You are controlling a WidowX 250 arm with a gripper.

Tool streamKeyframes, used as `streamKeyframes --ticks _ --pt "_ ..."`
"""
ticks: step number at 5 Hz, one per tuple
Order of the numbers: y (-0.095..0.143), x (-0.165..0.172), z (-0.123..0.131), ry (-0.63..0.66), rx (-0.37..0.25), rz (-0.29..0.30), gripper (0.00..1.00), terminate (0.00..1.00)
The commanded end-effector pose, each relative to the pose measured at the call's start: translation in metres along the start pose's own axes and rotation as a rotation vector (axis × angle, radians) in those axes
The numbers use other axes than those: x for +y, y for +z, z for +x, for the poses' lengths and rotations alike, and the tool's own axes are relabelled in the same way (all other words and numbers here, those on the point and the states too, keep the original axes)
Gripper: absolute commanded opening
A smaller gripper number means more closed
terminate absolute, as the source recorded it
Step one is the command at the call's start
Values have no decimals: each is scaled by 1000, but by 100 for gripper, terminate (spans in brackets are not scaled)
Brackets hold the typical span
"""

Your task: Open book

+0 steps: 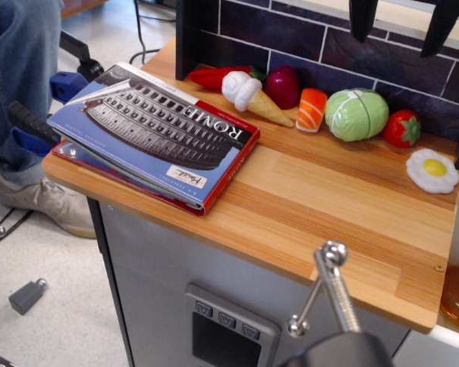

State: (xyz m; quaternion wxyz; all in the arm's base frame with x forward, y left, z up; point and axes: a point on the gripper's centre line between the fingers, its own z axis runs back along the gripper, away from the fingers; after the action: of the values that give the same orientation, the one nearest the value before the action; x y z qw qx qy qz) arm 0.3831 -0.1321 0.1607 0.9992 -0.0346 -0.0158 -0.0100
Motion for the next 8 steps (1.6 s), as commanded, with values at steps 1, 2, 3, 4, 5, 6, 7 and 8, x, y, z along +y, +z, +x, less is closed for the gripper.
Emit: streamKeyframes --ticks 1,2,3,4,5,6,7,8 --pt "0 0 0 0 0 0 100 0" --pt "10 25 8 -4 -47 -1 100 0" --pt "19 75 9 -27 -86 -22 100 0" --pt "12 126 -1 -28 -106 -31 100 0" --pt "11 176 -14 -63 -93 -29 100 0" --pt "2 225 -17 -55 -80 26 100 0" --pt "-18 268 -23 -41 -43 86 100 0" --pt "-37 294 -26 -10 -11 119 100 0"
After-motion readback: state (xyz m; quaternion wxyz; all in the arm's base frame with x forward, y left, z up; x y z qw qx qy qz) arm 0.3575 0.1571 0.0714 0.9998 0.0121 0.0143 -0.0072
